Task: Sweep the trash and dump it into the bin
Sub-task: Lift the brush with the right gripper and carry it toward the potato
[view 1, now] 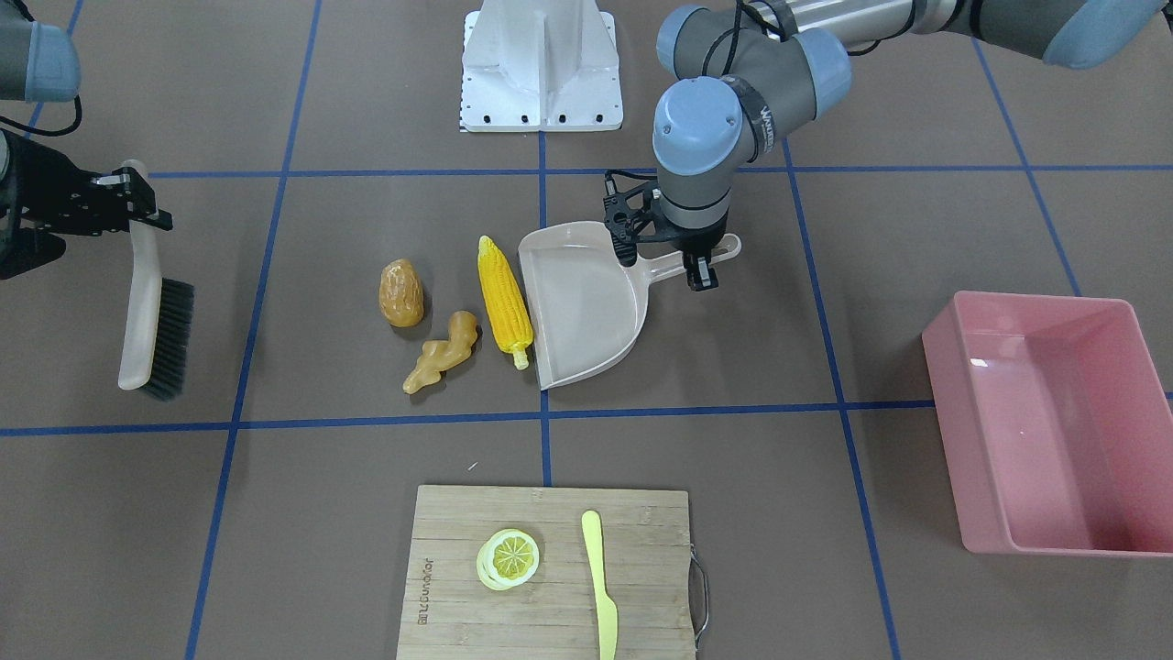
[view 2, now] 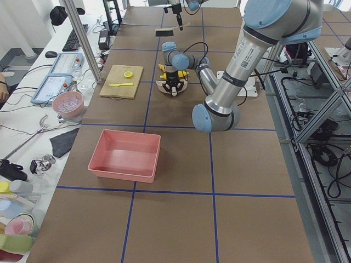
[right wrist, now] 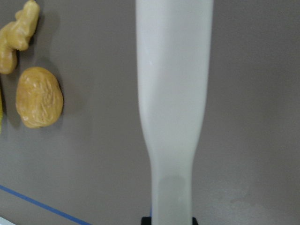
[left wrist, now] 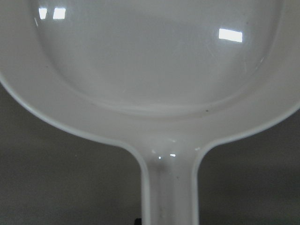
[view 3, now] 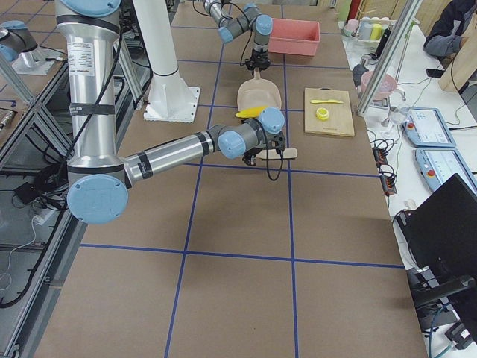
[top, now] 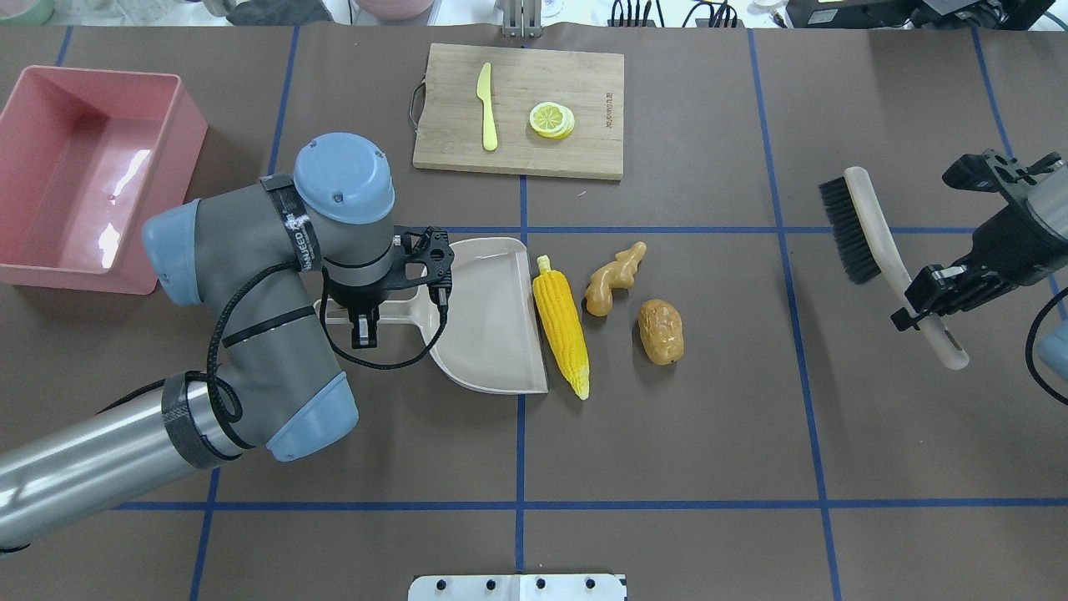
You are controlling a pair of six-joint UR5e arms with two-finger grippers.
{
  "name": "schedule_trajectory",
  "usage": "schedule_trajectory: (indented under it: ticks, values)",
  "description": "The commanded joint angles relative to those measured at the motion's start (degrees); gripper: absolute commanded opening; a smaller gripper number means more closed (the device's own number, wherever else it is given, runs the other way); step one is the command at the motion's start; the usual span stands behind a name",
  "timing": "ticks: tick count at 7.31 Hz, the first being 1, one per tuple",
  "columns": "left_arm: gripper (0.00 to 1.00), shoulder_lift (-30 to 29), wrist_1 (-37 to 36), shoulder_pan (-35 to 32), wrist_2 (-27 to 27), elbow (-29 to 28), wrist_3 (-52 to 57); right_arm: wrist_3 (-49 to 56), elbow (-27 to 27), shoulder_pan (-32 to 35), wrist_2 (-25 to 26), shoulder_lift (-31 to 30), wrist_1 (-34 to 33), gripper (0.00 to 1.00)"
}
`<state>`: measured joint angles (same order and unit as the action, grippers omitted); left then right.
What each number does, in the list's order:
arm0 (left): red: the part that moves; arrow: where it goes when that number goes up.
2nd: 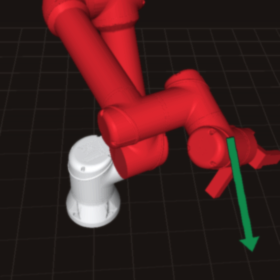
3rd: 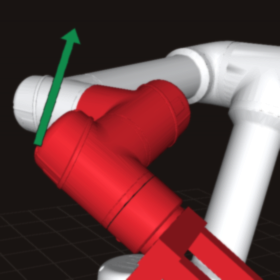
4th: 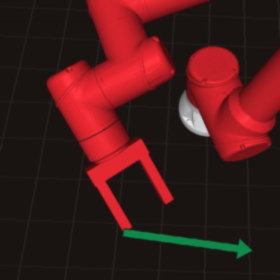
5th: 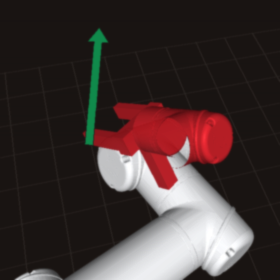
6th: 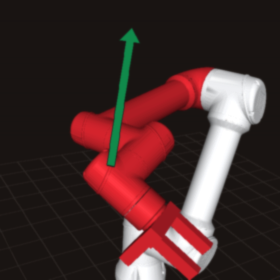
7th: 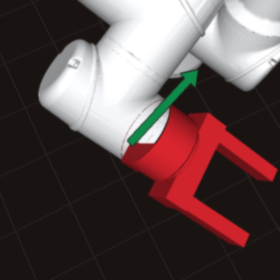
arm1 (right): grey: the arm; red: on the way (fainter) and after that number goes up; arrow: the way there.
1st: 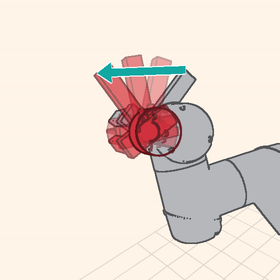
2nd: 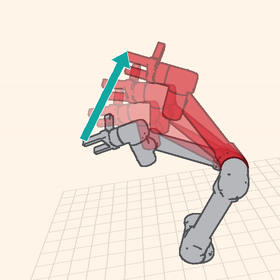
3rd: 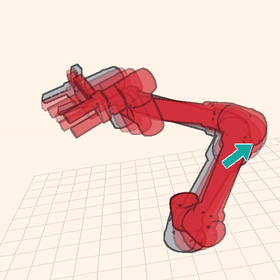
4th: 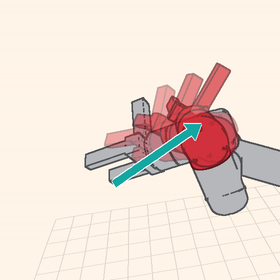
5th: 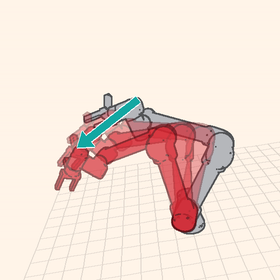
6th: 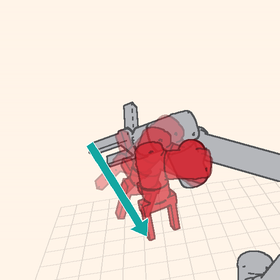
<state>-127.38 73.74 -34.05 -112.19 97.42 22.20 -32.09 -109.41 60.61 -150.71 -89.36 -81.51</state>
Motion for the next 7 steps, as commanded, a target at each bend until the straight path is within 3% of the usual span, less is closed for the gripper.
schedule_trajectory:
  ticks: [1,3,4,7]
  values:
    - [0.0,0.2,0.0,0.03,0.13,0.66,-0.05,-11.11,0.07,-2.93,-0.2,0.08,11.82,0.0]
    - [0.0,0.29,0.0,0.03,0.13,0.67,-0.05,-13.17,7.32,-7.5,-0.28,0.59,24.93,0.0]
    - [0.0,0.29,0.0,0.03,0.13,0.67,-0.05,-14.83,10.41,-8.83,-0.28,1.46,28.22,0.0]
    - [0.0,0.29,-0.09,0.04,0.13,0.75,-0.05,-23.97,15.16,-14.63,0.68,11.99,28.51,0.0]
